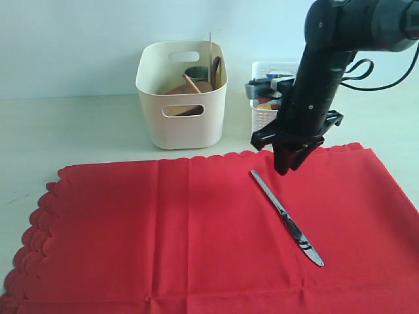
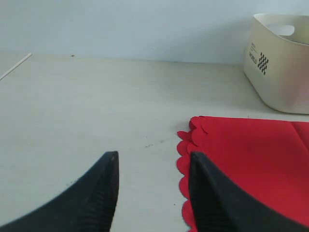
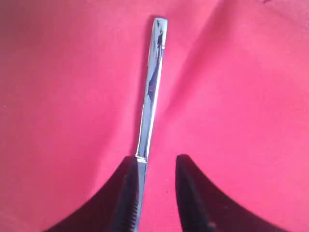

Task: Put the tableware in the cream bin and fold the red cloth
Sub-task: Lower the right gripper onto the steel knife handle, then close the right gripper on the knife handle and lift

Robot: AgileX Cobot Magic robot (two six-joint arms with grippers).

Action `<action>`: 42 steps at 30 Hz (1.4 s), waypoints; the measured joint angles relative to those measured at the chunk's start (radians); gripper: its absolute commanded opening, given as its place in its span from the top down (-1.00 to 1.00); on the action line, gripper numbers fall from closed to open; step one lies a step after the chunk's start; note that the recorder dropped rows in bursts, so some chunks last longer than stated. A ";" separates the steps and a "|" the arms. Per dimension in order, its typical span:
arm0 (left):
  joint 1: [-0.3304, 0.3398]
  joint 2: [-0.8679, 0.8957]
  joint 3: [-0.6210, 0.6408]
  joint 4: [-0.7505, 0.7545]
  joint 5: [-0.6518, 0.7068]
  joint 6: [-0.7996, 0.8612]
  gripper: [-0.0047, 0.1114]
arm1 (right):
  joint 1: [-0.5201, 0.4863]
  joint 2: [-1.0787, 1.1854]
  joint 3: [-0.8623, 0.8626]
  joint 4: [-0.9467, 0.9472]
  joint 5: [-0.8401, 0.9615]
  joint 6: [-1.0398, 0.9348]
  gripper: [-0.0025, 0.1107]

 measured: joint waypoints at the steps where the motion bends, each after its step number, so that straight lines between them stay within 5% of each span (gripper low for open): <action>1: 0.000 0.000 0.000 0.000 0.000 0.000 0.14 | 0.018 0.000 0.010 -0.024 -0.011 0.013 0.48; 10: 0.000 0.000 0.000 0.000 0.000 0.000 0.14 | 0.078 0.004 0.066 -0.076 -0.143 0.049 0.48; 42: 0.000 0.000 0.000 0.000 0.000 0.000 0.14 | 0.078 0.132 0.064 -0.079 -0.178 0.088 0.53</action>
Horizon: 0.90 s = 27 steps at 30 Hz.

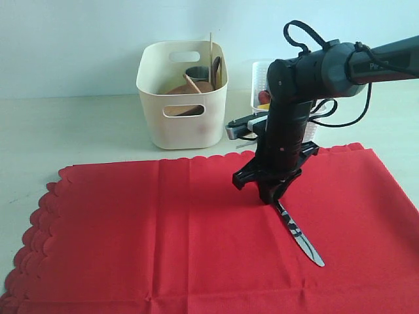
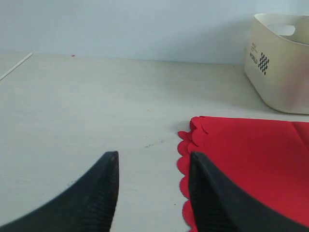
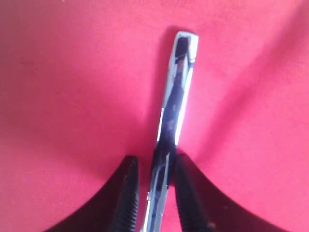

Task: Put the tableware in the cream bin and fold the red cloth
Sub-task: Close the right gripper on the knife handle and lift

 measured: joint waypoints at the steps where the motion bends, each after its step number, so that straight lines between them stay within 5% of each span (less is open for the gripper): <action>1: 0.000 0.000 0.000 0.000 0.000 0.000 0.14 | 0.000 0.000 0.000 0.000 0.000 0.000 0.60; 5: 0.000 0.000 0.000 0.000 0.000 0.000 0.14 | 0.000 0.002 -0.002 -0.004 0.002 0.002 0.96; 14: 0.000 0.000 0.000 0.000 0.000 0.000 0.14 | 0.000 -0.034 0.008 -0.011 -0.004 -0.004 0.96; 27: 0.000 0.000 0.000 0.000 0.000 0.000 0.14 | 0.000 -0.377 0.008 0.106 -0.086 -0.148 0.96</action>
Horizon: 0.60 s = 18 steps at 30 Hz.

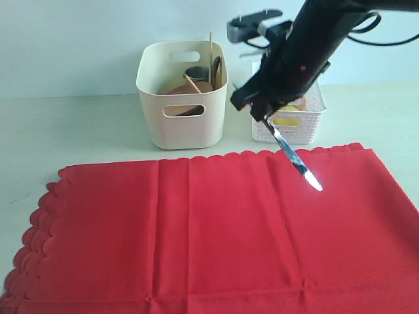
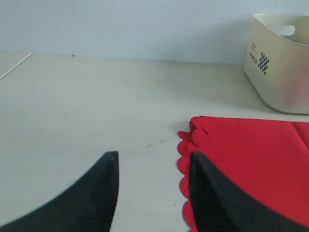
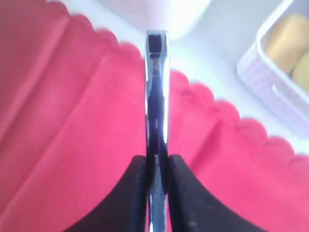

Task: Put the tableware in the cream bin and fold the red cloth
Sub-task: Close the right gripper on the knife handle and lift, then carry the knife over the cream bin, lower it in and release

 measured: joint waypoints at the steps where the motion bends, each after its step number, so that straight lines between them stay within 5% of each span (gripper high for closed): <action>1: 0.000 0.000 0.000 0.000 0.000 0.000 0.14 | 0.000 -0.025 0.000 0.040 -0.026 -0.046 0.96; 12: 0.000 0.000 0.000 0.000 0.000 0.000 0.14 | -0.033 -0.089 0.000 0.648 -0.396 -0.630 0.96; 18: 0.000 0.000 0.000 0.000 0.000 0.000 0.14 | -0.094 0.025 -0.119 1.054 -0.406 -0.955 0.96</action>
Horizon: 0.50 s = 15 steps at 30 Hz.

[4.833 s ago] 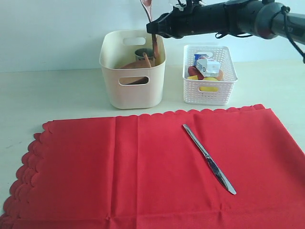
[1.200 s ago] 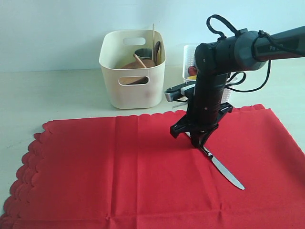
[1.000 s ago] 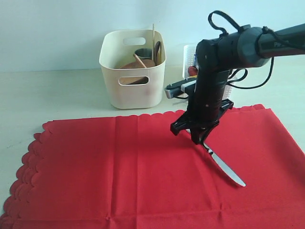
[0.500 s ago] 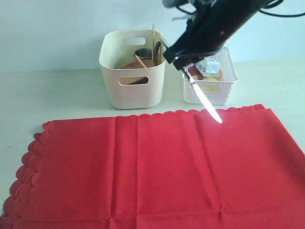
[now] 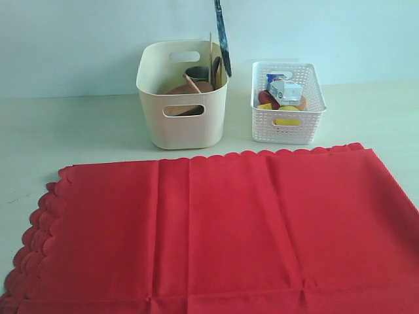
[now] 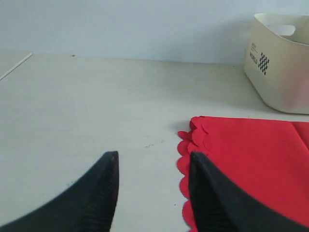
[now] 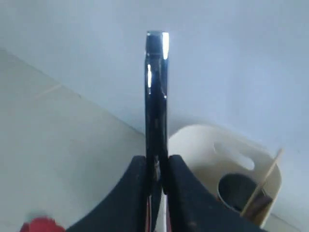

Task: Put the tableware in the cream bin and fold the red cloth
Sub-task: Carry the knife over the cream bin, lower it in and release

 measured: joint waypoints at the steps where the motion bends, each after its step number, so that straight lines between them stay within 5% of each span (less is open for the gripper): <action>1: 0.000 0.000 0.000 0.000 0.000 0.000 0.14 | -0.008 0.025 -0.035 0.054 0.015 -0.035 0.96; 6: 0.000 0.000 0.000 0.000 0.000 0.000 0.14 | -0.046 0.204 -0.221 0.243 0.108 -0.136 0.96; 15: 0.000 0.000 0.000 0.000 0.000 0.000 0.14 | -0.076 0.442 -0.416 0.276 0.195 -0.146 0.96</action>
